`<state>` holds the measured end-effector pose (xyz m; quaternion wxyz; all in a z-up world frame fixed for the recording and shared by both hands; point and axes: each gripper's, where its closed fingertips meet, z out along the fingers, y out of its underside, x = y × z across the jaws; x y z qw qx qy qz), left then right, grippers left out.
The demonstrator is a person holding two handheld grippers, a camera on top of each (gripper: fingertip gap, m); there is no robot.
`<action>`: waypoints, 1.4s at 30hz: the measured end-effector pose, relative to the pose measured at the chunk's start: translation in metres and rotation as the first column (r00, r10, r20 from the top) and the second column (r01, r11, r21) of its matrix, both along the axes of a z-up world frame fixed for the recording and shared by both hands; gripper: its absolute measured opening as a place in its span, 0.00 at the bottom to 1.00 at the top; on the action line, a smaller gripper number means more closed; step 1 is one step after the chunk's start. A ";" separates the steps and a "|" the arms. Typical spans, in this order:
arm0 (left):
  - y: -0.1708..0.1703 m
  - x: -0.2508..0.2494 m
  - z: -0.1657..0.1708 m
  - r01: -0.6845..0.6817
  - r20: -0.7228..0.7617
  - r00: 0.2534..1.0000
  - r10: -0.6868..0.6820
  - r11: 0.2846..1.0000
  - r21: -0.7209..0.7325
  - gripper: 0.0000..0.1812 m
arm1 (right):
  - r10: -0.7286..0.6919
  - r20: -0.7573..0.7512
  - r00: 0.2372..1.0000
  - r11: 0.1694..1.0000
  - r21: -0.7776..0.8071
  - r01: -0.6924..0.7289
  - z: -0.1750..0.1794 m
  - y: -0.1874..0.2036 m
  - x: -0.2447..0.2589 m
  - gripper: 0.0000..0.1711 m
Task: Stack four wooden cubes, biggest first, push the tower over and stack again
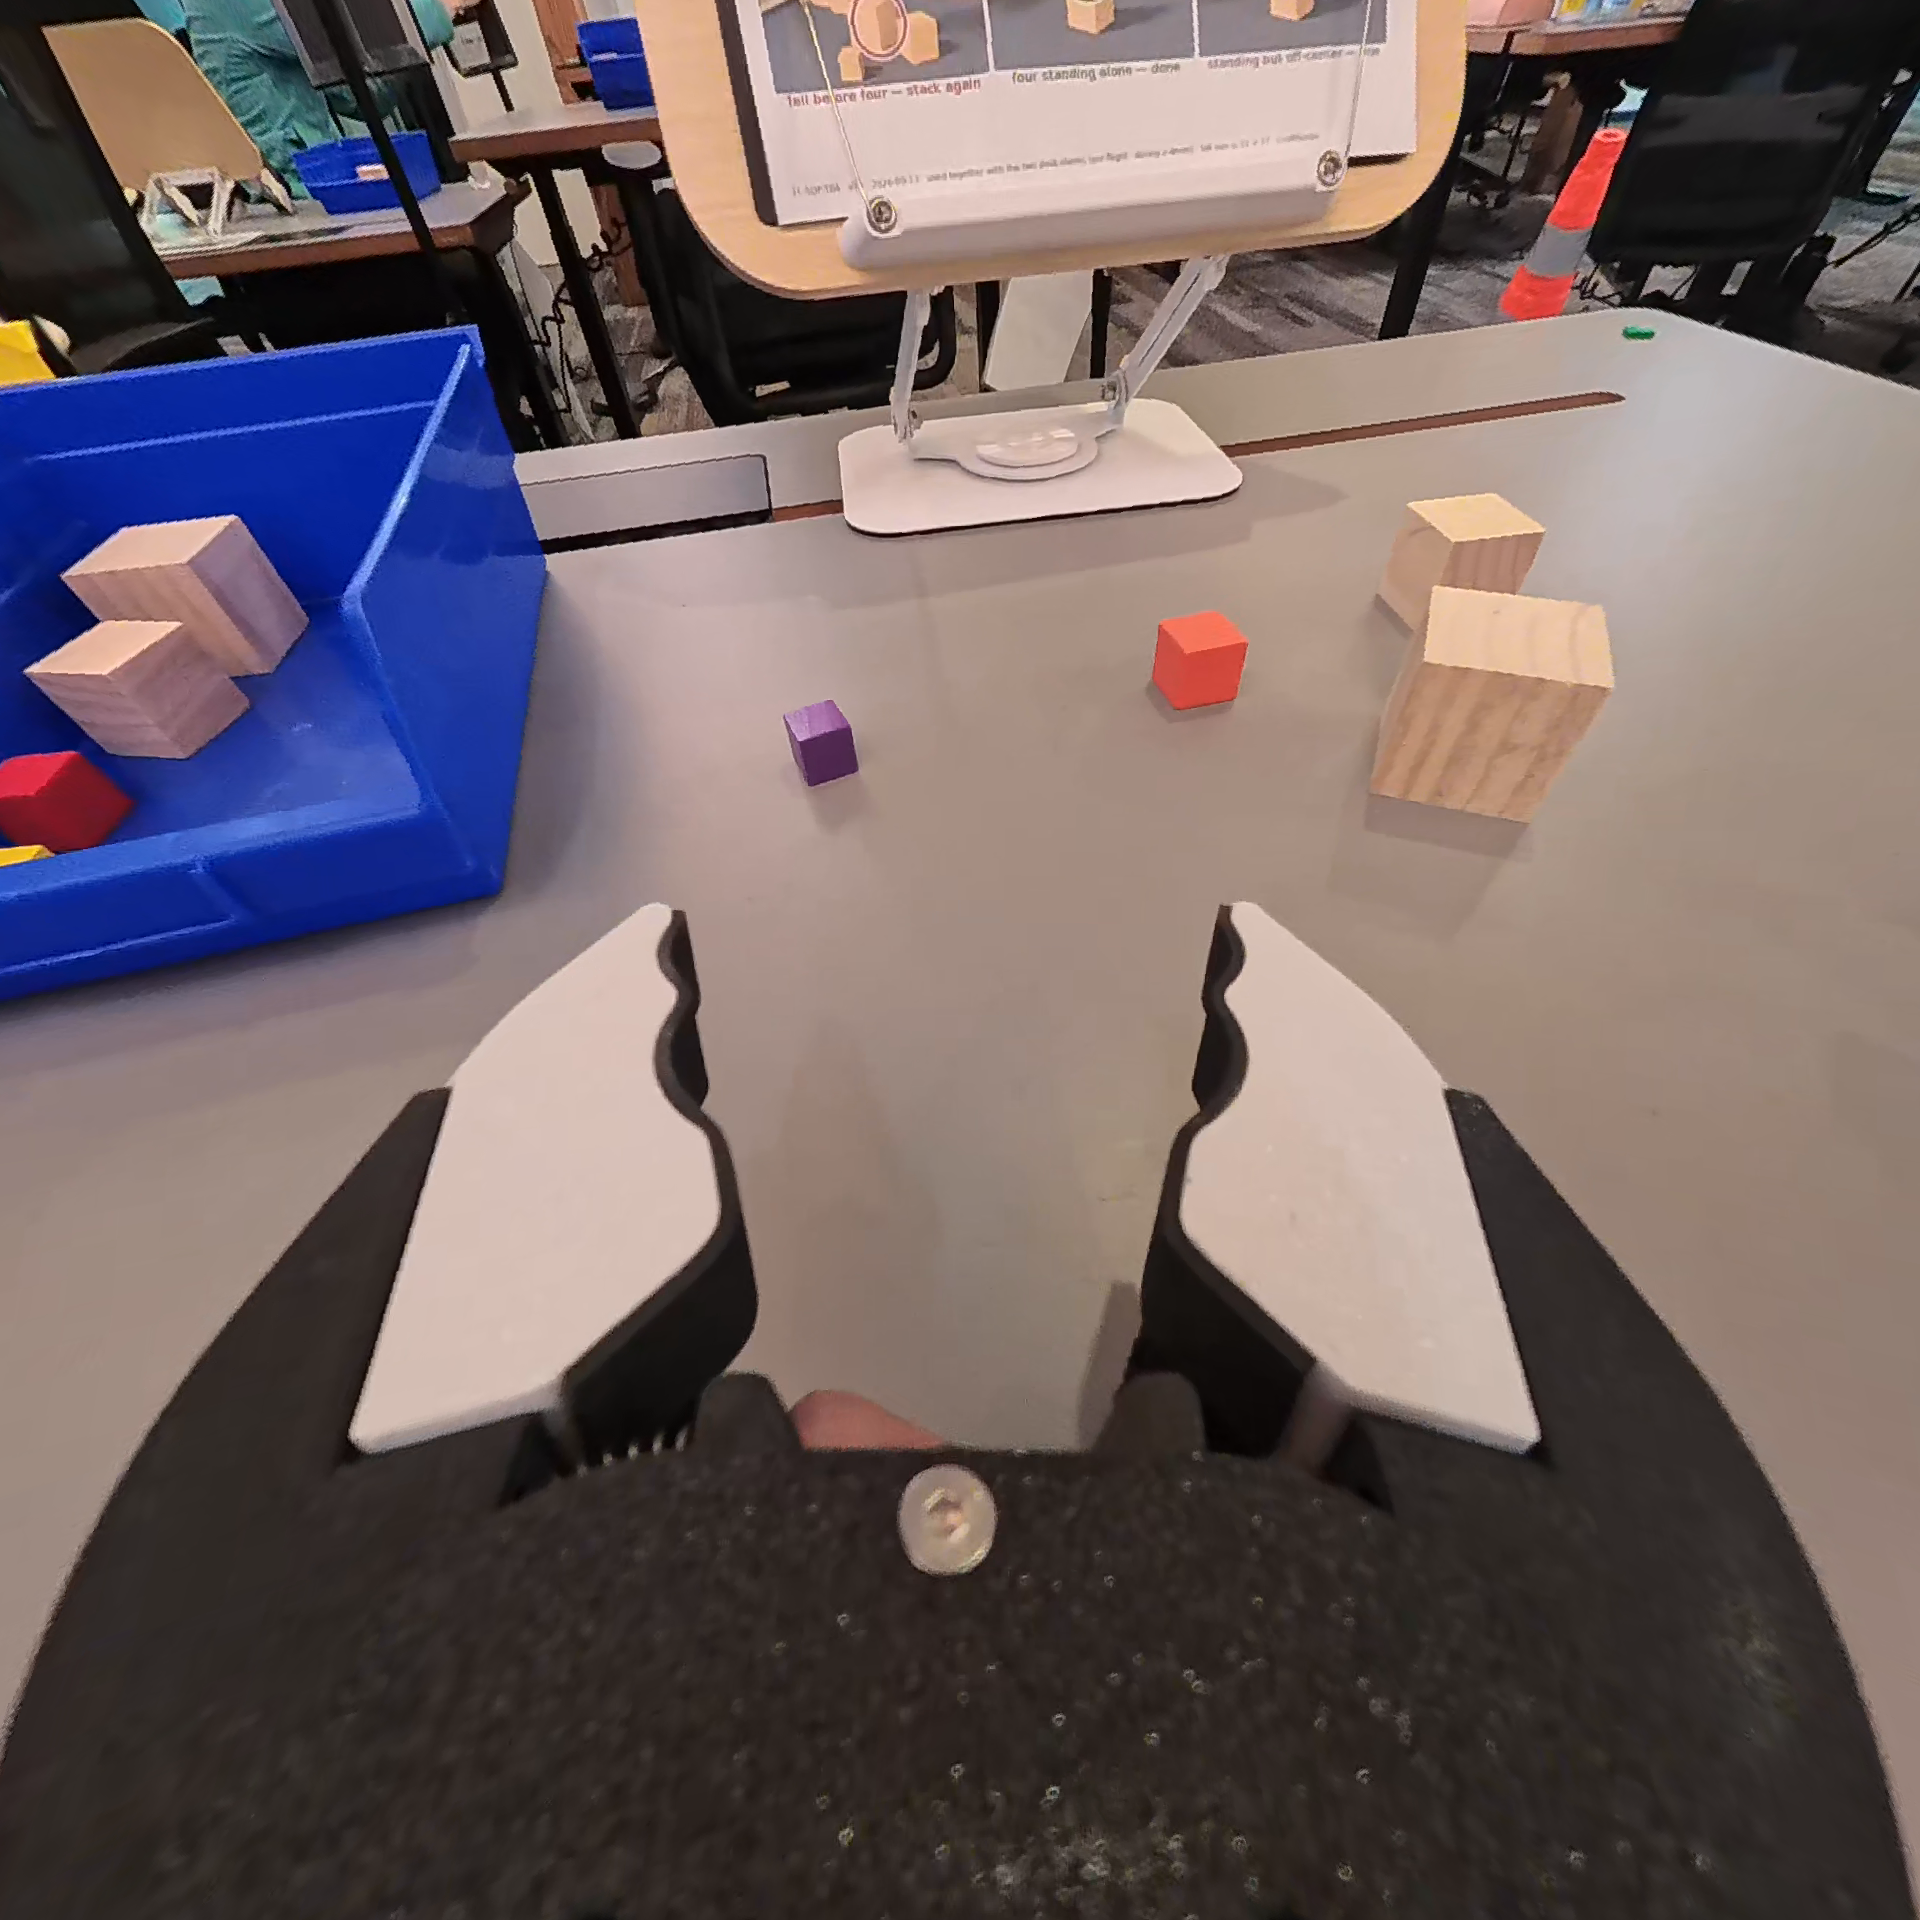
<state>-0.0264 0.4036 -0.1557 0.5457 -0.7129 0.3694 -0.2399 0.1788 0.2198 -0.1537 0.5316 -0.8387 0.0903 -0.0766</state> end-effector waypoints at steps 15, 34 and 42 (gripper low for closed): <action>0.002 -0.007 -0.007 -0.001 -0.017 1.000 0.000 1.000 -0.031 0.48 | 0.191 0.045 0.981 0.951 -0.256 -0.174 -0.023 0.067 -0.007 0.48; 0.012 -0.014 -0.011 0.021 -0.007 1.000 -0.021 0.997 -0.074 0.45 | 0.643 -0.015 0.766 0.500 -0.749 -0.434 -0.069 0.160 0.003 0.39; 0.011 -0.014 -0.007 0.025 -0.017 1.000 -0.026 0.998 -0.052 0.44 | 0.847 -0.070 0.528 0.352 -0.670 -0.654 -0.069 0.183 -0.045 0.39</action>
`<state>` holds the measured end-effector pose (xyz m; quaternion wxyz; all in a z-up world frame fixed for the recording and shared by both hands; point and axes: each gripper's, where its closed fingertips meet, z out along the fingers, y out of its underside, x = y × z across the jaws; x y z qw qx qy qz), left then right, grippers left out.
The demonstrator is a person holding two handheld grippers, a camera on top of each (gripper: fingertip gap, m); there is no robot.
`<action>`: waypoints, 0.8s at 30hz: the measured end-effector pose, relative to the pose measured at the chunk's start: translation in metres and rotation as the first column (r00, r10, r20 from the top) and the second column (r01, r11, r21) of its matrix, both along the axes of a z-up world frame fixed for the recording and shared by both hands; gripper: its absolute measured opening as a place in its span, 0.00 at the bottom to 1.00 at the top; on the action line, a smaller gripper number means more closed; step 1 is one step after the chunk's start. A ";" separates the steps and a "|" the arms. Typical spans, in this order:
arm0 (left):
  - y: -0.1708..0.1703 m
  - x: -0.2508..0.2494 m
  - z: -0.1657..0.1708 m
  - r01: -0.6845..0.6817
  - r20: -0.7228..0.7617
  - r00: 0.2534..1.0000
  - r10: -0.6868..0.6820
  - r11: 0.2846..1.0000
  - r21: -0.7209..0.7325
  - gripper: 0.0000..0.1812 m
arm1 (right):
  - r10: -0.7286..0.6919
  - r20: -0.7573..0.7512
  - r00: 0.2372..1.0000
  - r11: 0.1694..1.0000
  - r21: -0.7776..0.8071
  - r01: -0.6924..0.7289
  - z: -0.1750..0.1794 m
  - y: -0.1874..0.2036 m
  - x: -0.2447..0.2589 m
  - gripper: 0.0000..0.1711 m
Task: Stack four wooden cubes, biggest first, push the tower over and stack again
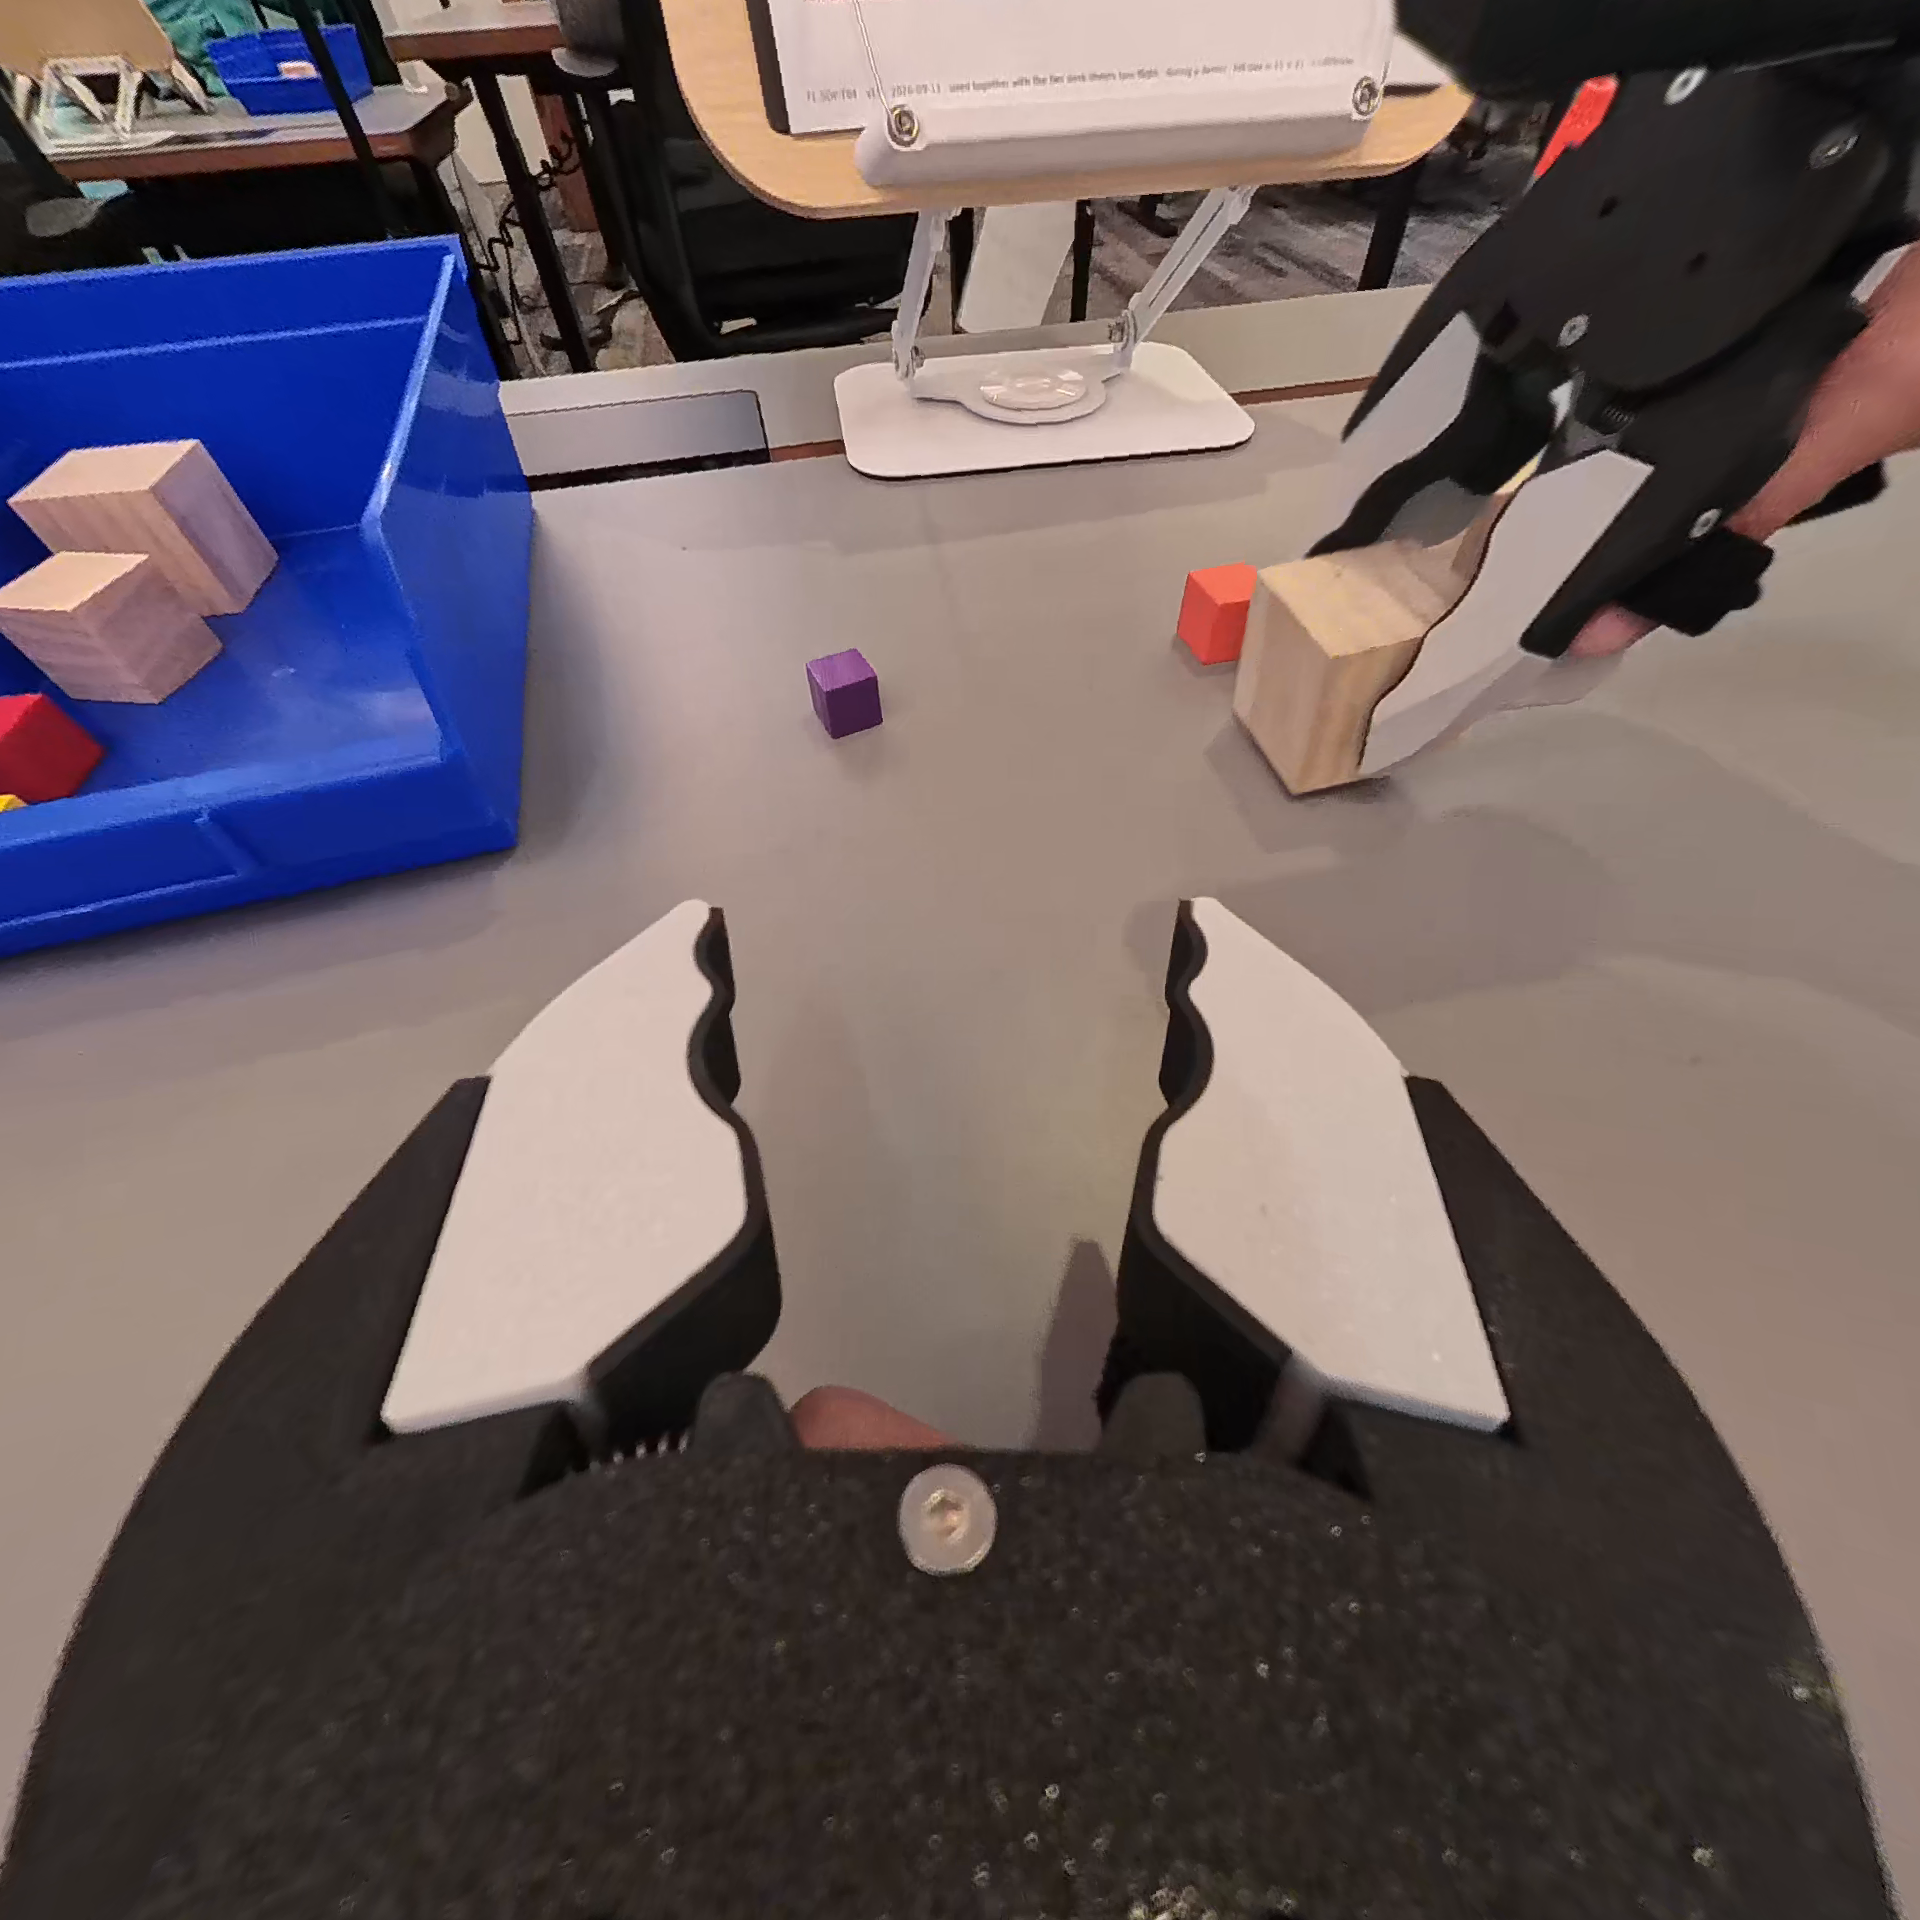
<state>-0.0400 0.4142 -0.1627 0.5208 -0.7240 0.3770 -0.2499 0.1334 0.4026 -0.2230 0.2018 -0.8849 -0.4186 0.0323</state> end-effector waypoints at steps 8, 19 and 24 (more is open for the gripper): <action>-0.002 0.001 -0.006 0.003 -0.013 1.000 -0.003 1.000 -0.005 0.44 | 0.011 -0.042 0.999 0.991 0.135 -0.005 0.007 0.000 -0.006 0.41; -0.004 -0.003 -0.001 -0.009 0.007 1.000 0.009 1.000 0.014 0.44 | -0.454 -0.528 0.718 0.571 0.445 0.689 0.089 -0.138 0.017 0.43; -0.007 -0.001 0.004 -0.028 0.013 1.000 0.027 0.999 0.028 0.44 | -0.619 -0.665 0.418 0.231 0.355 0.906 0.058 -0.183 0.051 0.47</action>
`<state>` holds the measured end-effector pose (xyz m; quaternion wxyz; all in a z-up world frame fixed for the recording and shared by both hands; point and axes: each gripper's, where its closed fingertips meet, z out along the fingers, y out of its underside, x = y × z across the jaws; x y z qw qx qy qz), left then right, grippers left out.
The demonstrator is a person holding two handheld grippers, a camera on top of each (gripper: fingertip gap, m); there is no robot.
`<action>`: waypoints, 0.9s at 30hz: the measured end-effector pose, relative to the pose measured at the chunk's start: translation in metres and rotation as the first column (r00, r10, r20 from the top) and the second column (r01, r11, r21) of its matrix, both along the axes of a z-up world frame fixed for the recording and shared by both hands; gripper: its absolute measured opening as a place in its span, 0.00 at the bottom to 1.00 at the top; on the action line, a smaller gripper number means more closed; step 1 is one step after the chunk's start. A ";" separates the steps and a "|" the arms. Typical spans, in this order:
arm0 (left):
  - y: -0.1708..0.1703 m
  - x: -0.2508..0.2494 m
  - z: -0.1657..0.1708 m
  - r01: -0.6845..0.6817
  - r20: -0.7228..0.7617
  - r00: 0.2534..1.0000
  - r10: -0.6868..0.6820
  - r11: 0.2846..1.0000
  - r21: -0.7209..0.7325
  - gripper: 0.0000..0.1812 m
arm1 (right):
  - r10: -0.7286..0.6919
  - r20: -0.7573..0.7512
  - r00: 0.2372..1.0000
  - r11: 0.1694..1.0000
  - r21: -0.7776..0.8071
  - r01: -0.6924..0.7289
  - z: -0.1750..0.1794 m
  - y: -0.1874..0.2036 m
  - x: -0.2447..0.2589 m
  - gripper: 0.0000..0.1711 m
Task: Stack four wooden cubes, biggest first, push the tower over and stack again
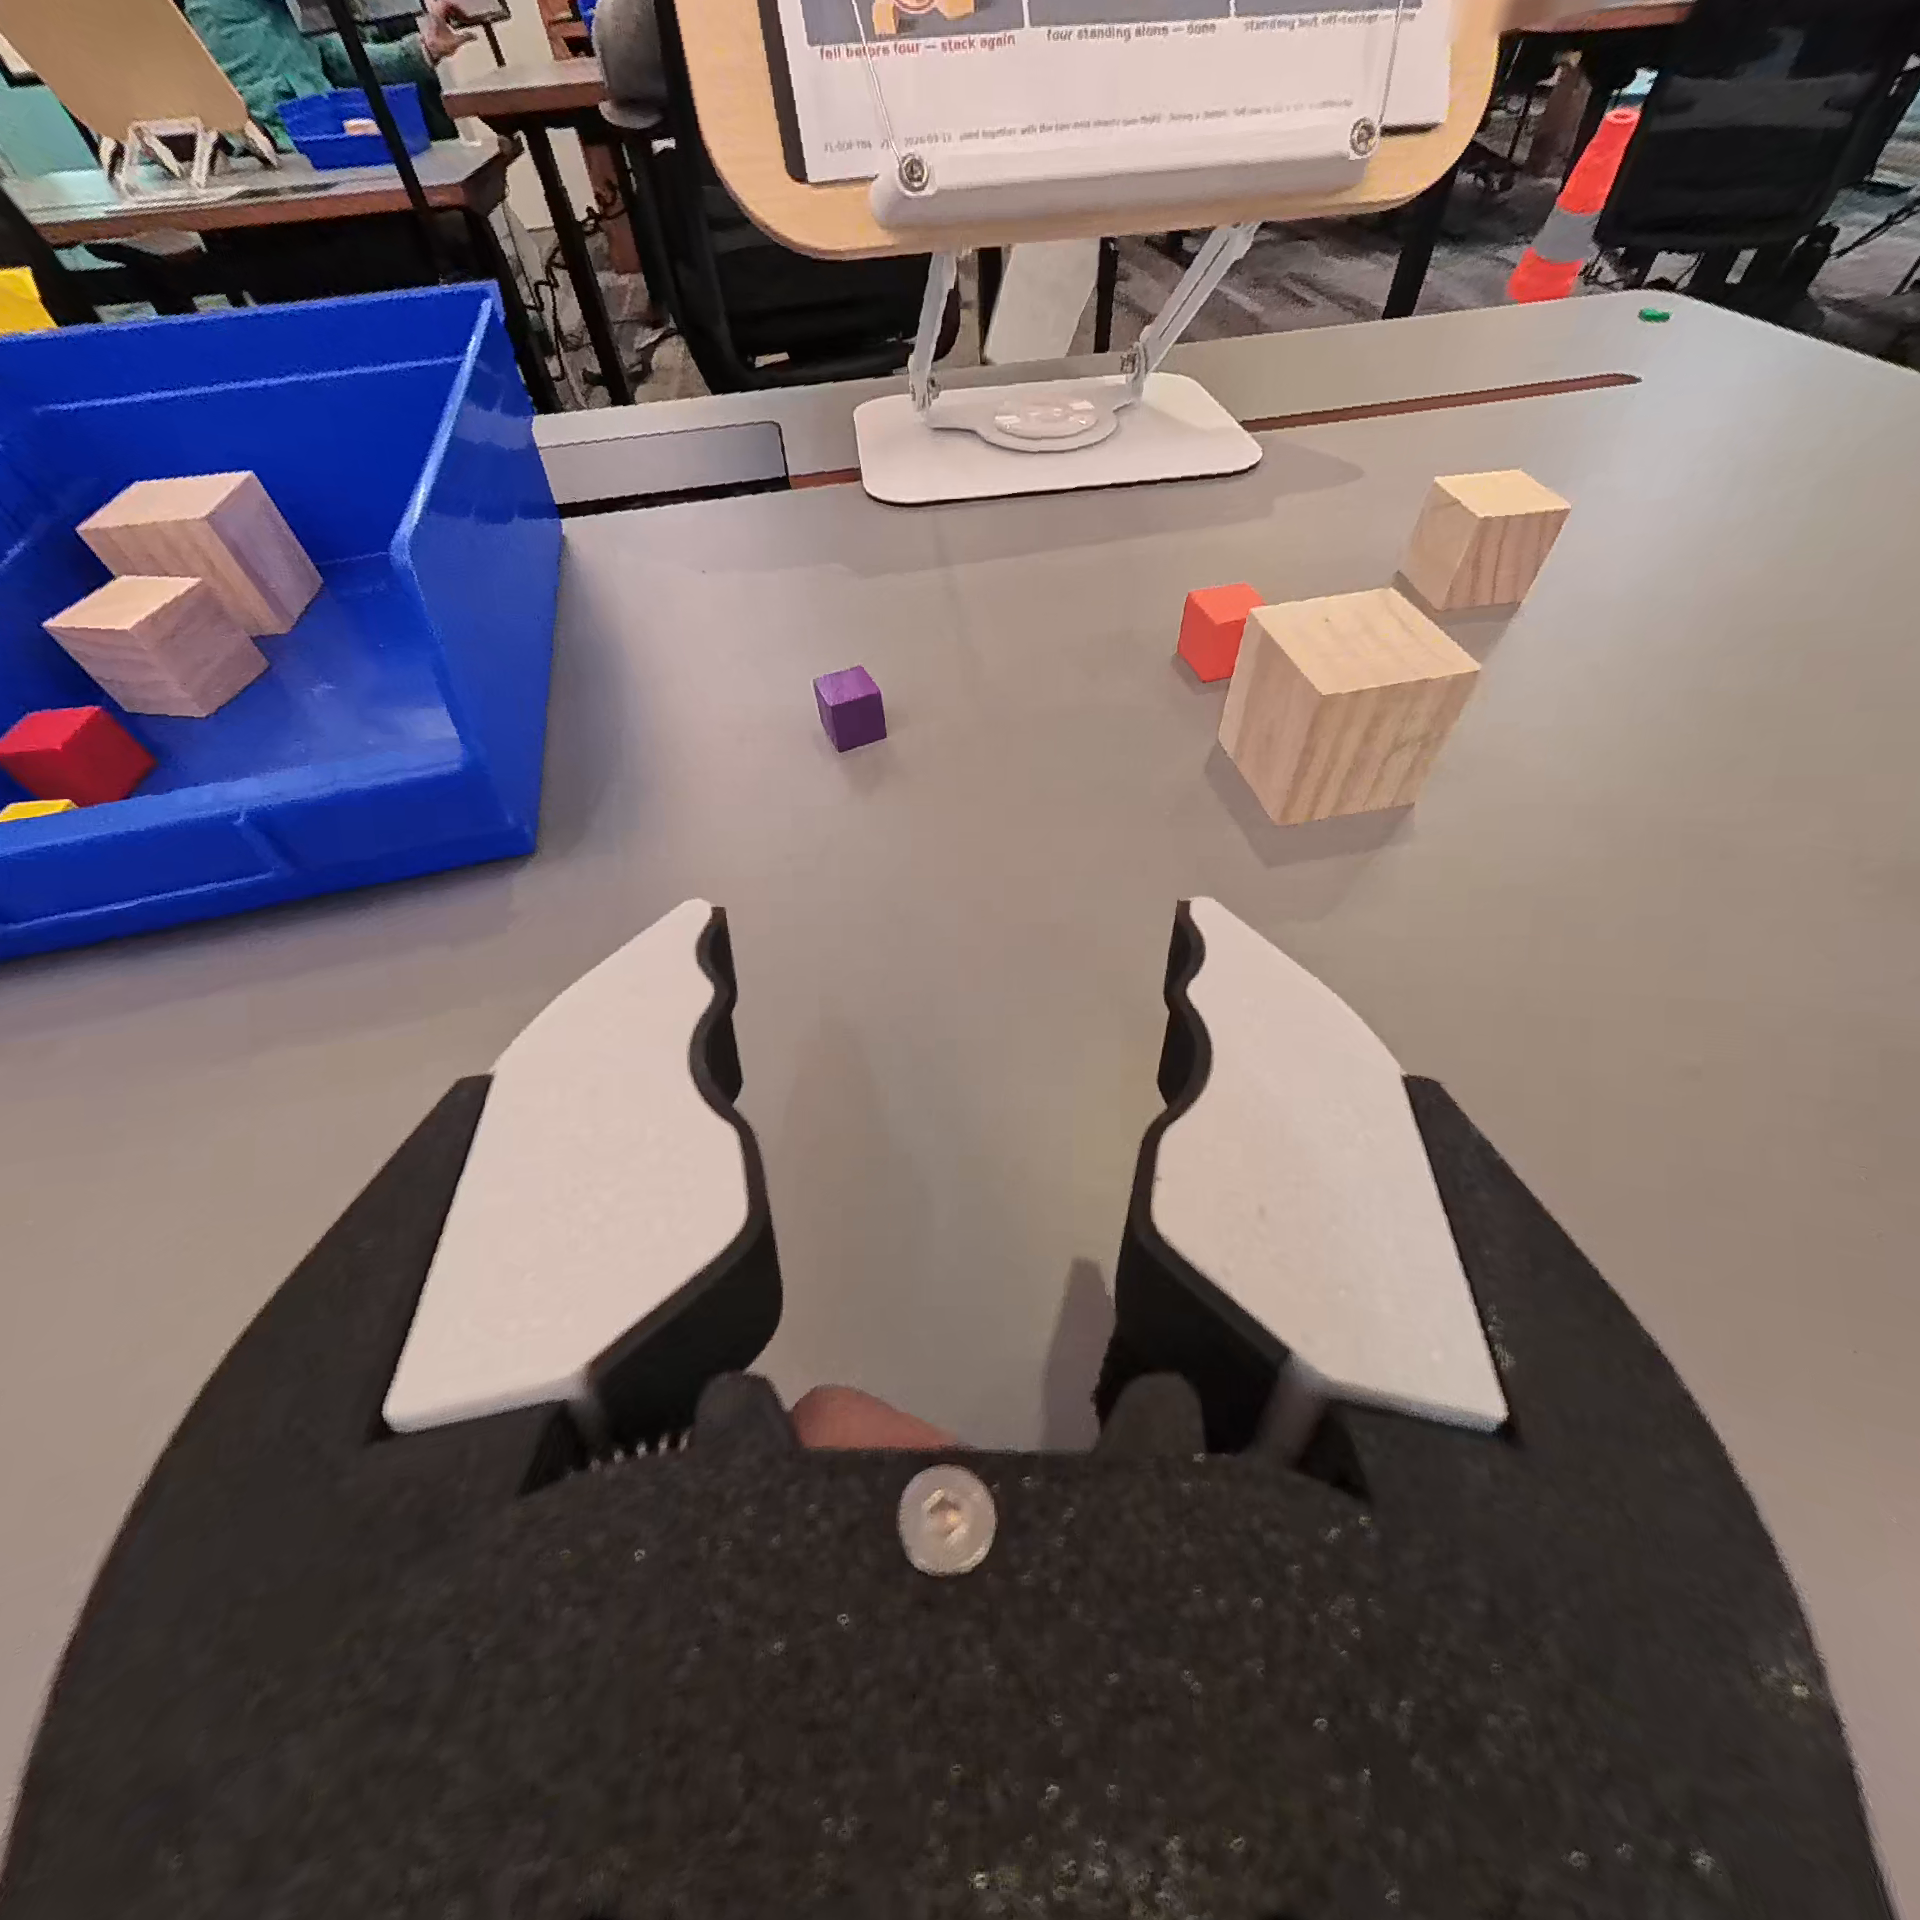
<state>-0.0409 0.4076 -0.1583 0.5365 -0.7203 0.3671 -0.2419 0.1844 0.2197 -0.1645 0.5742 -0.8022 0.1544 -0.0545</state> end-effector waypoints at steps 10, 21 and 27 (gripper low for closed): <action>-0.001 0.006 -0.003 -0.018 0.008 1.000 0.018 0.999 -0.032 0.39 | -0.140 0.027 0.990 0.988 -0.058 0.142 -0.011 -0.025 0.025 0.48; -0.005 0.012 -0.002 0.014 -0.011 1.000 -0.014 1.000 -0.018 0.39 | 0.121 0.140 0.983 0.977 -0.191 -0.093 0.000 0.045 0.043 0.44; -0.011 0.017 -0.003 0.050 -0.032 0.998 -0.050 0.999 -0.003 0.39 | 0.642 0.273 0.716 0.693 -0.606 -0.390 -0.012 0.123 0.073 0.42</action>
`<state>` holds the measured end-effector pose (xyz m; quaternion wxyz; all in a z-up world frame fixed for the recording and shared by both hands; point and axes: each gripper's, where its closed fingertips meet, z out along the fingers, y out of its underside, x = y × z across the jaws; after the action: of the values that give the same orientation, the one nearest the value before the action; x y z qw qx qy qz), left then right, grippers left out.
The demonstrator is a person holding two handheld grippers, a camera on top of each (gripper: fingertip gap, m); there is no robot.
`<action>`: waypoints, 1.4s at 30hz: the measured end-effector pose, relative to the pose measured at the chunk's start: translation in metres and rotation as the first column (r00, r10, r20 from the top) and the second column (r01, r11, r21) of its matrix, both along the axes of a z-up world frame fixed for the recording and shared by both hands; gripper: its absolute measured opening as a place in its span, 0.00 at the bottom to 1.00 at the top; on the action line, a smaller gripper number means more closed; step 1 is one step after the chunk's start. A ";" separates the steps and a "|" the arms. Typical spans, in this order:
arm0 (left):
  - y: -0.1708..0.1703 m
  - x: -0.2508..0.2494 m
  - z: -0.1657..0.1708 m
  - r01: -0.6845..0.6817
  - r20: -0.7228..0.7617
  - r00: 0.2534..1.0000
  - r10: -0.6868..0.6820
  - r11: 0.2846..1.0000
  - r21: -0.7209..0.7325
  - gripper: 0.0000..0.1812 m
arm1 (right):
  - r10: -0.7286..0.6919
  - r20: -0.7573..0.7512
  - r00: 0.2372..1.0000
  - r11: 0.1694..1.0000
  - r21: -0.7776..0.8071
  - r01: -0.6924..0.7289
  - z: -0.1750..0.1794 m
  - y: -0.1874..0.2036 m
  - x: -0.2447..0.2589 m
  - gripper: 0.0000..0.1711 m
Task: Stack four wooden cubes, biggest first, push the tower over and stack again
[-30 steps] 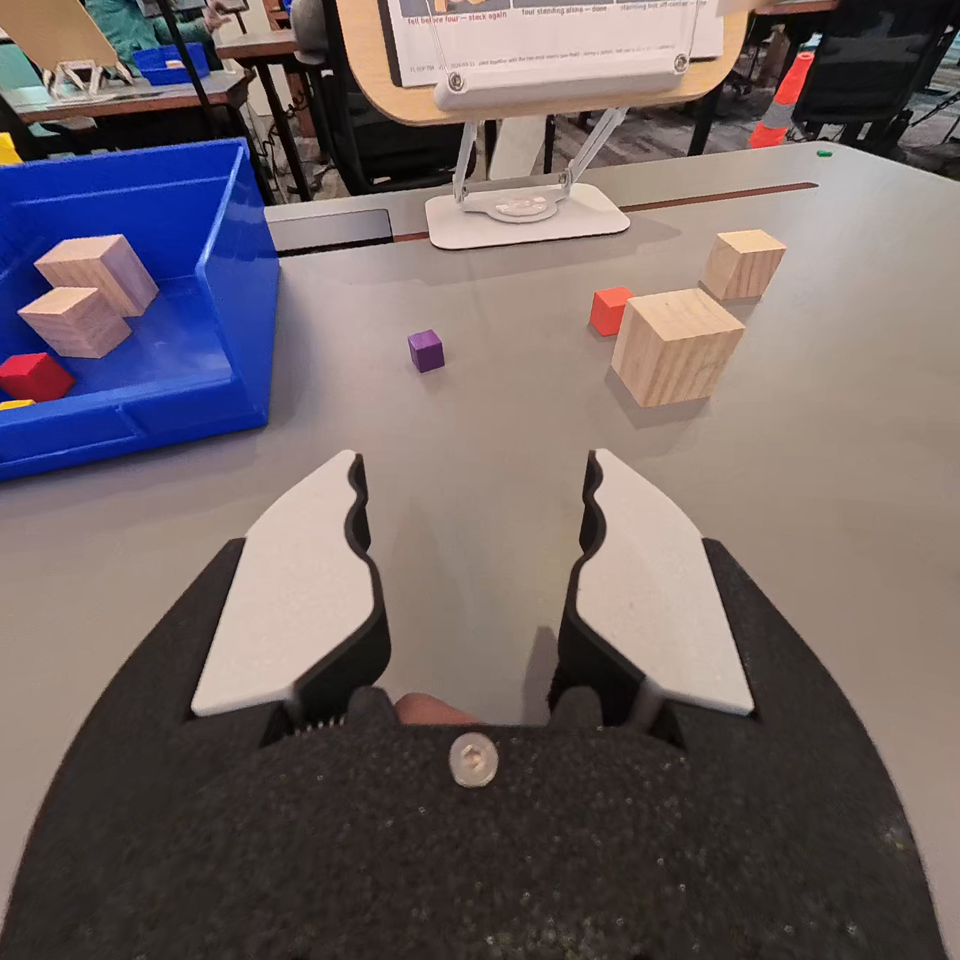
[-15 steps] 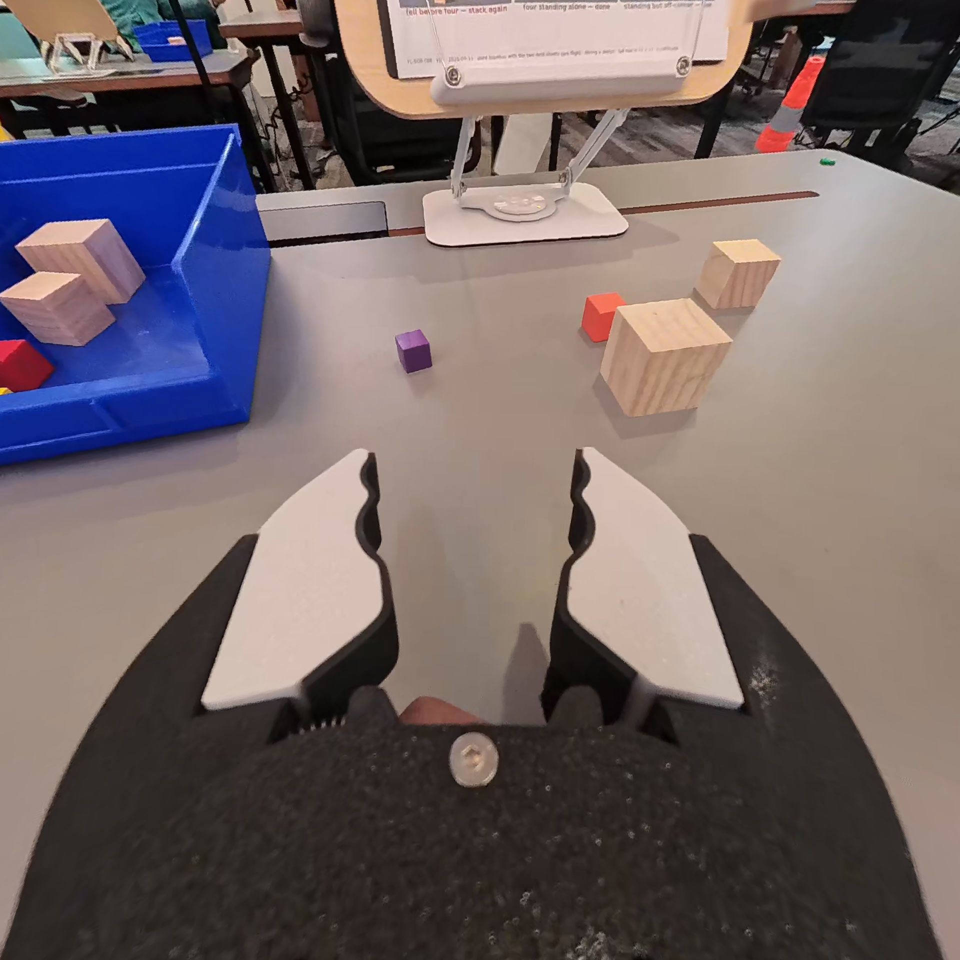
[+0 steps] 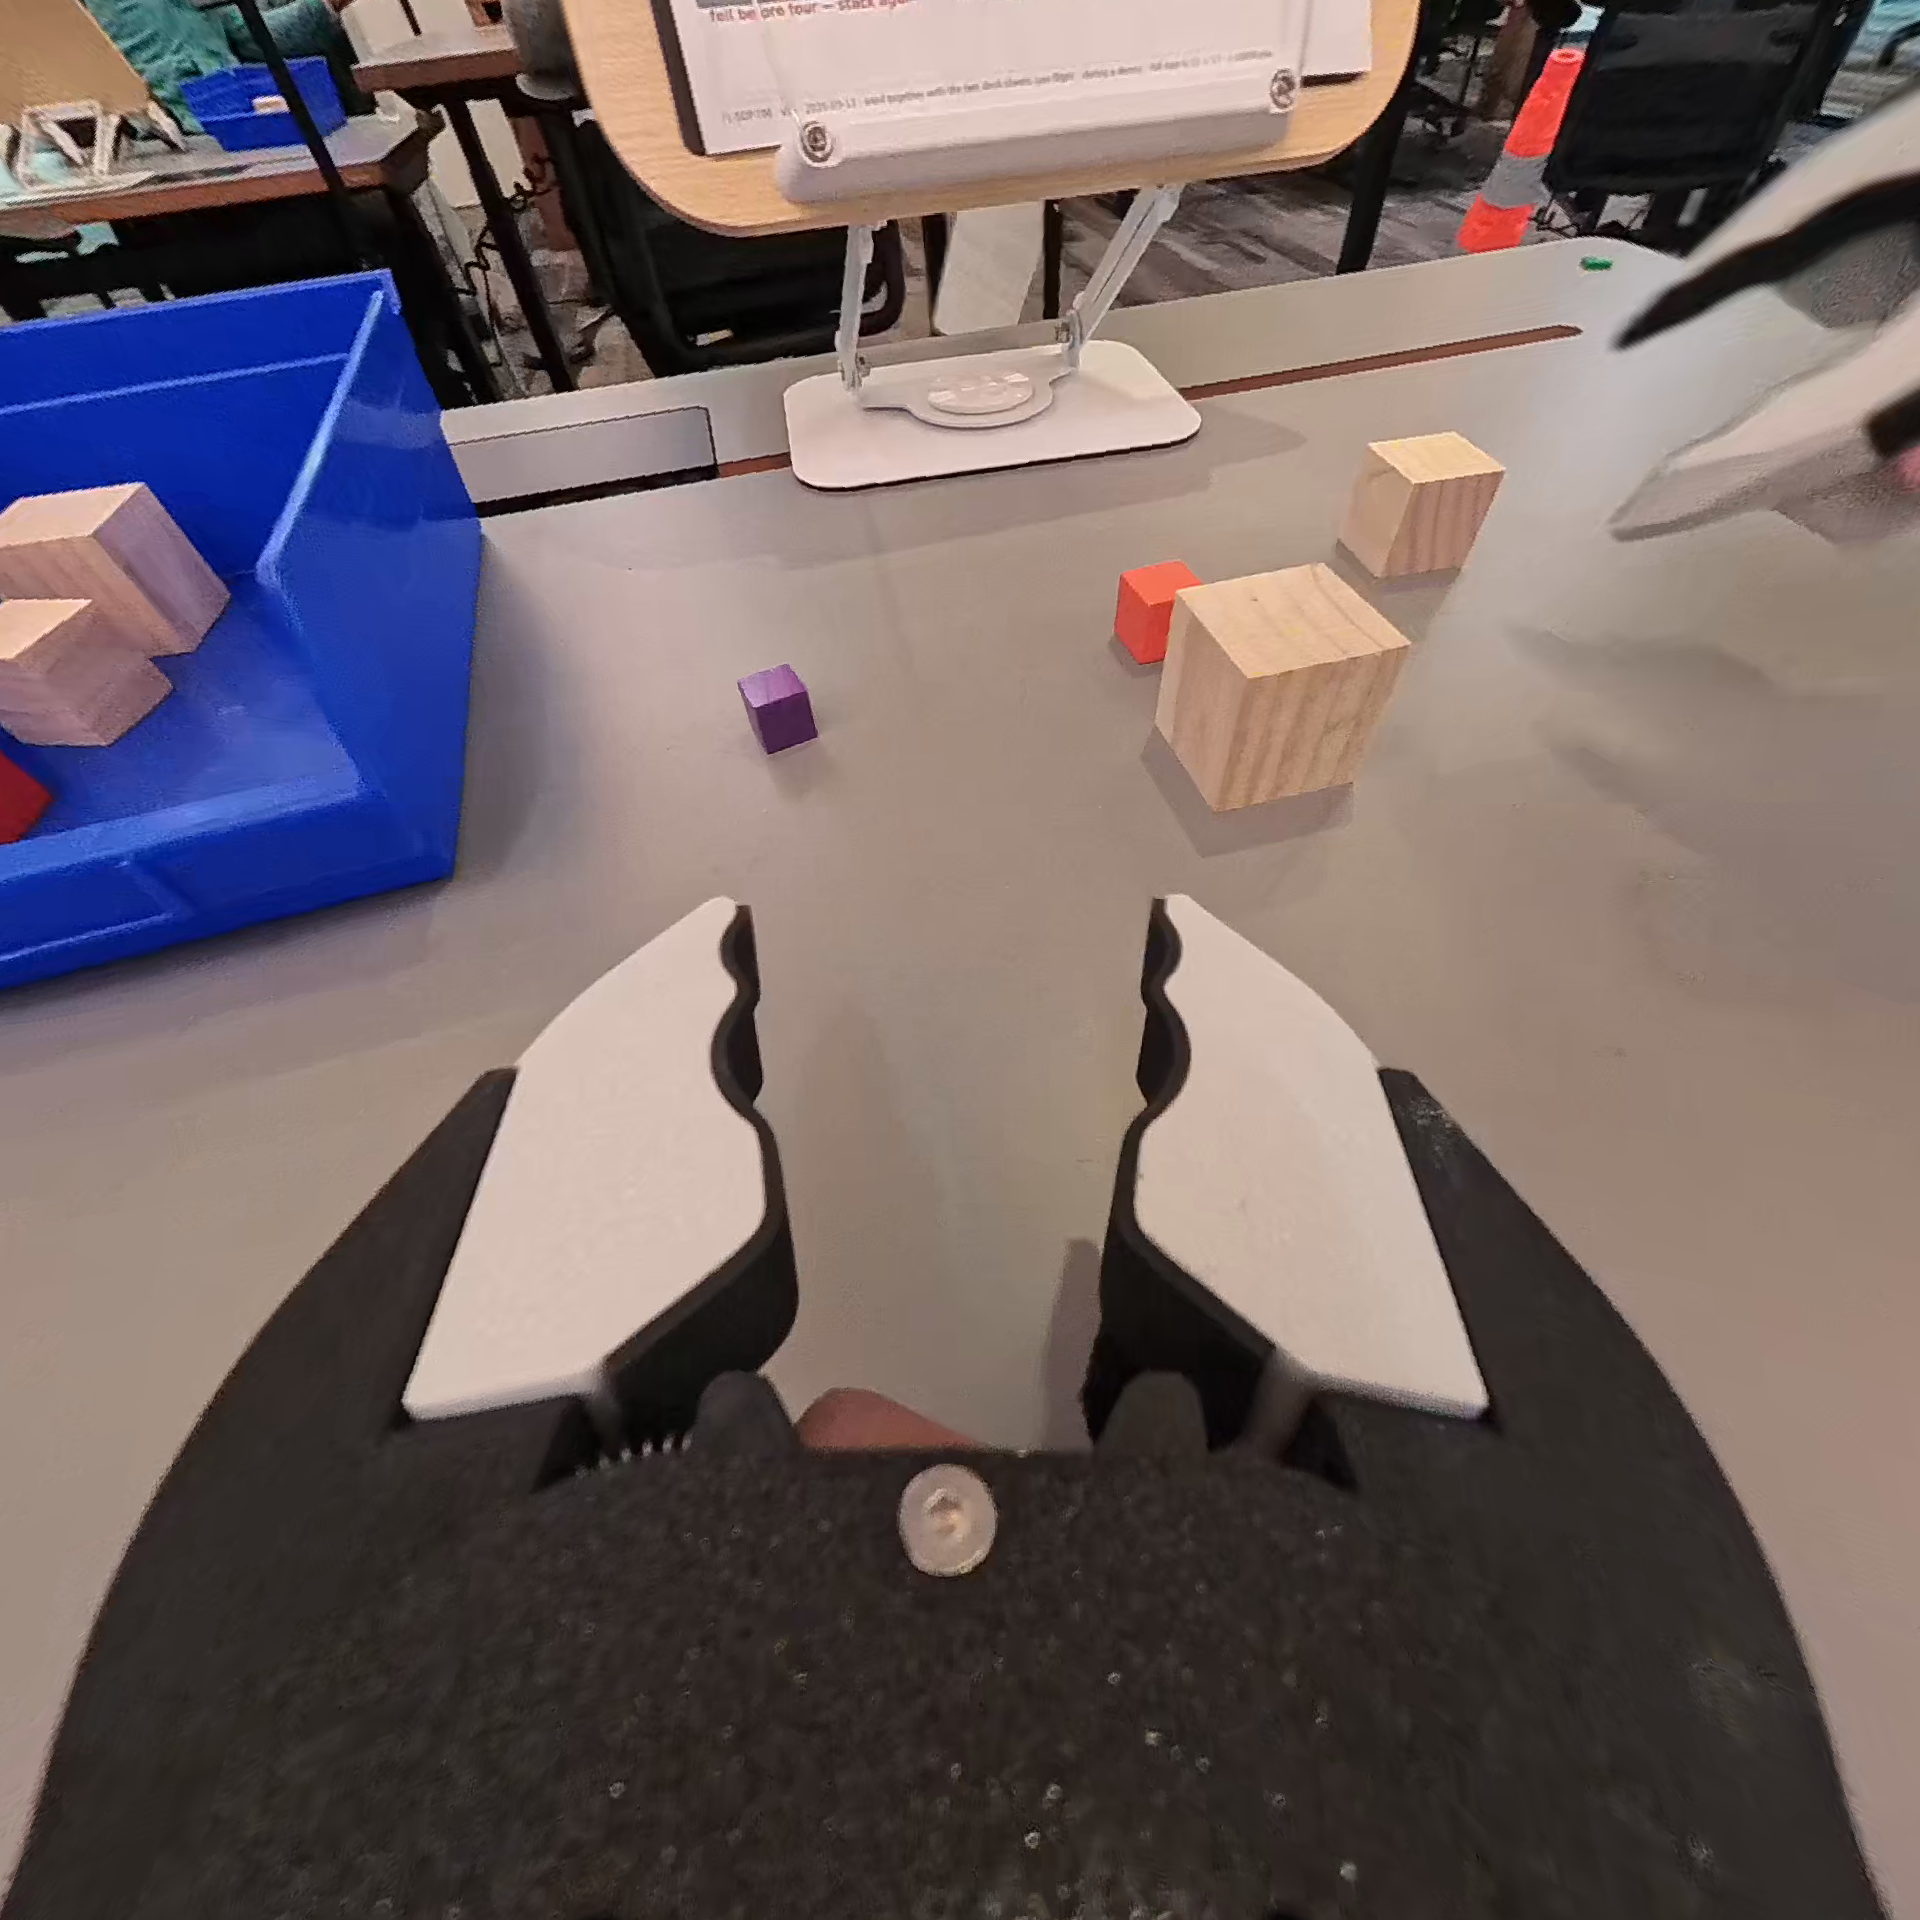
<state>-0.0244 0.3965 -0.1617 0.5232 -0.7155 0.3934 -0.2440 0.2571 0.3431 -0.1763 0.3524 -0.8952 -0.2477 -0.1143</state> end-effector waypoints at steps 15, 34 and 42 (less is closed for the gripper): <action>-0.005 -0.003 -0.004 0.035 -0.043 0.998 -0.033 0.999 0.036 0.38 | 0.226 0.012 0.974 0.795 -0.580 -0.178 -0.061 0.052 0.038 0.35; -0.014 -0.004 -0.004 0.039 -0.019 0.999 -0.038 0.999 0.033 0.36 | 0.073 -0.090 0.993 0.979 0.196 -0.055 0.058 -0.060 -0.068 0.27; -0.006 -0.008 0.003 0.015 -0.002 1.000 -0.015 0.999 0.044 0.35 | -0.213 -0.442 0.872 0.827 0.393 0.401 0.033 -0.139 -0.099 0.27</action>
<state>-0.0325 0.3908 -0.1586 0.5365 -0.7013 0.4044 -0.2385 0.1581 0.2043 -0.1438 0.5772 -0.8148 0.0109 -0.0522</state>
